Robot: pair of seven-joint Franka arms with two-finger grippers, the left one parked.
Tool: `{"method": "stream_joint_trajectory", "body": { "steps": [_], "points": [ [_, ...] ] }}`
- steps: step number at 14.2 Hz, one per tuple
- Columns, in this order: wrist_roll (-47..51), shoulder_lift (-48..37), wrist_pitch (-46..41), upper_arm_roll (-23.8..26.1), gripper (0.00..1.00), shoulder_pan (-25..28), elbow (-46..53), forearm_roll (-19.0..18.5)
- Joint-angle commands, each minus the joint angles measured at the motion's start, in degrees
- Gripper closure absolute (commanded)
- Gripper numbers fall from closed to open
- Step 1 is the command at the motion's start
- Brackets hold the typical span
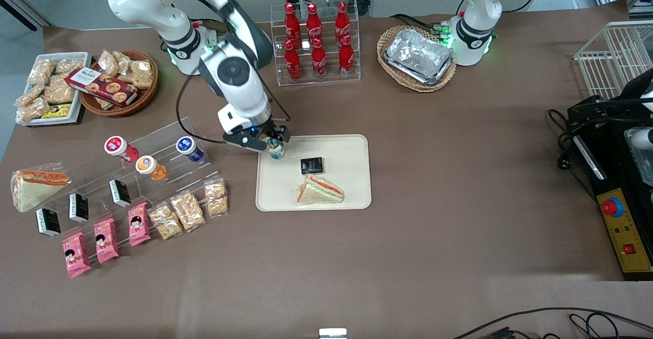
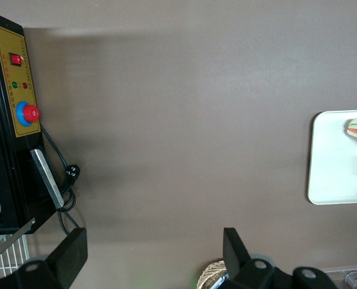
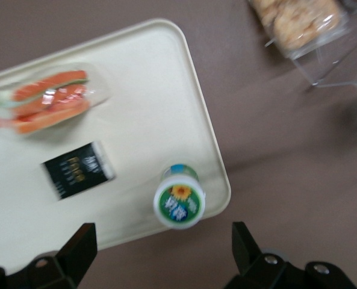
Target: Place green gum on tray
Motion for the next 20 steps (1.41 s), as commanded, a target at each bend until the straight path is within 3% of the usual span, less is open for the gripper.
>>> {"method": "stream_joint_trajectory", "body": {
  "steps": [1,4,8,11,15,20],
  "points": [
    [-1.4,-3.6,-19.1,0.4,0.0,-0.3,13.6,0.1],
    [-5.7,-3.6,-31.9,-0.1,0.0,-0.5,25.5,0.1],
    [-18.3,-3.6,-39.3,0.2,0.0,-7.9,33.6,0.1],
    [-33.4,-4.3,-40.2,2.2,0.0,-19.2,33.9,0.1],
    [-56.0,-4.6,-40.7,8.2,0.0,-38.8,33.9,0.1],
    [-60.7,-4.5,-40.9,0.9,0.0,-39.4,34.1,0.0]
  ]
}}
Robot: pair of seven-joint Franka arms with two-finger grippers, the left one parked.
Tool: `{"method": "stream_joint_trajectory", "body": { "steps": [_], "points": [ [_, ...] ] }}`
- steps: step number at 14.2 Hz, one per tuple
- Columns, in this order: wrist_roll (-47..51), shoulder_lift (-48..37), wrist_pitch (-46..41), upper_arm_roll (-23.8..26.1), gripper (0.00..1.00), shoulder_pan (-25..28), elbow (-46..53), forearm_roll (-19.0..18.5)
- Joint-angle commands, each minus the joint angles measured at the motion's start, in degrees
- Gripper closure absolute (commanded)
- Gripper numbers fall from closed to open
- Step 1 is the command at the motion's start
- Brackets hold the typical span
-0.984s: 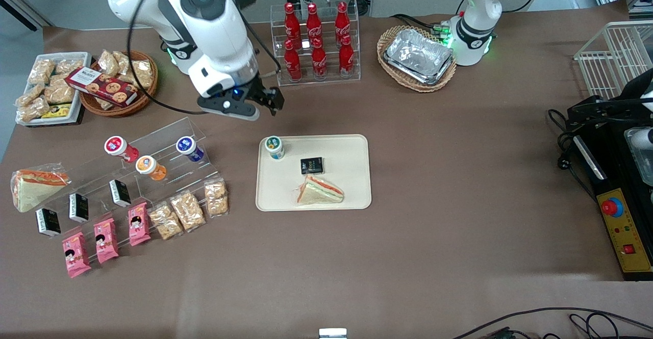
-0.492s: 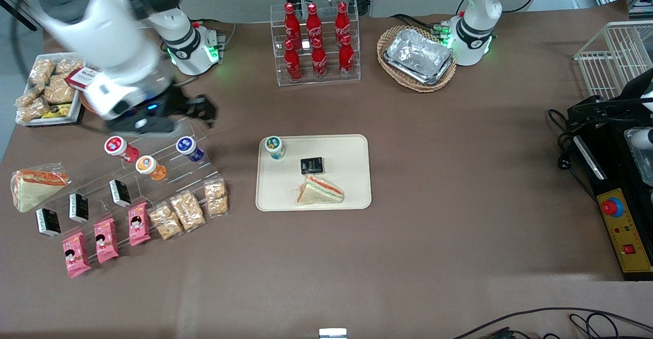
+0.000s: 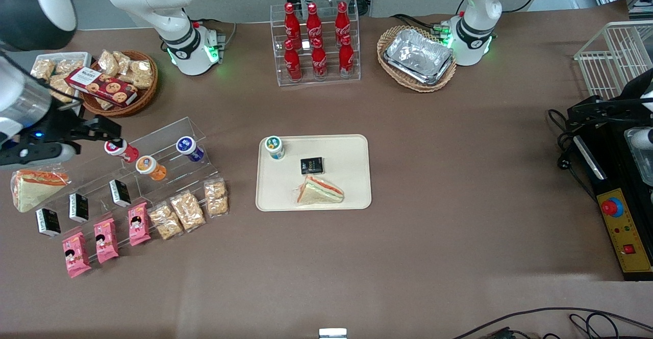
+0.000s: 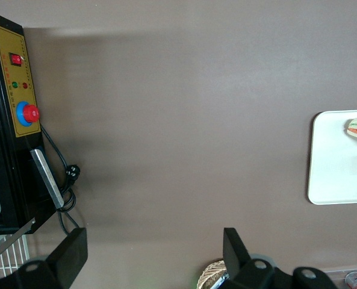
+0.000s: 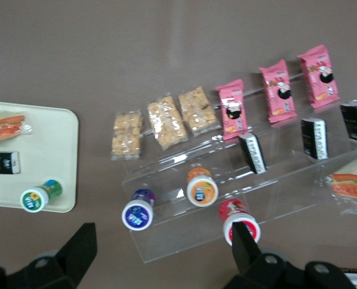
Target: Place green gum on tray
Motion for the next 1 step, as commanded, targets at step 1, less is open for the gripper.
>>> {"method": "stream_joint_trajectory", "body": {
  "steps": [1],
  "points": [
    [-2.9,0.8,-2.0,-3.0,0.0,0.6,2.0,-0.6]
  ]
}}
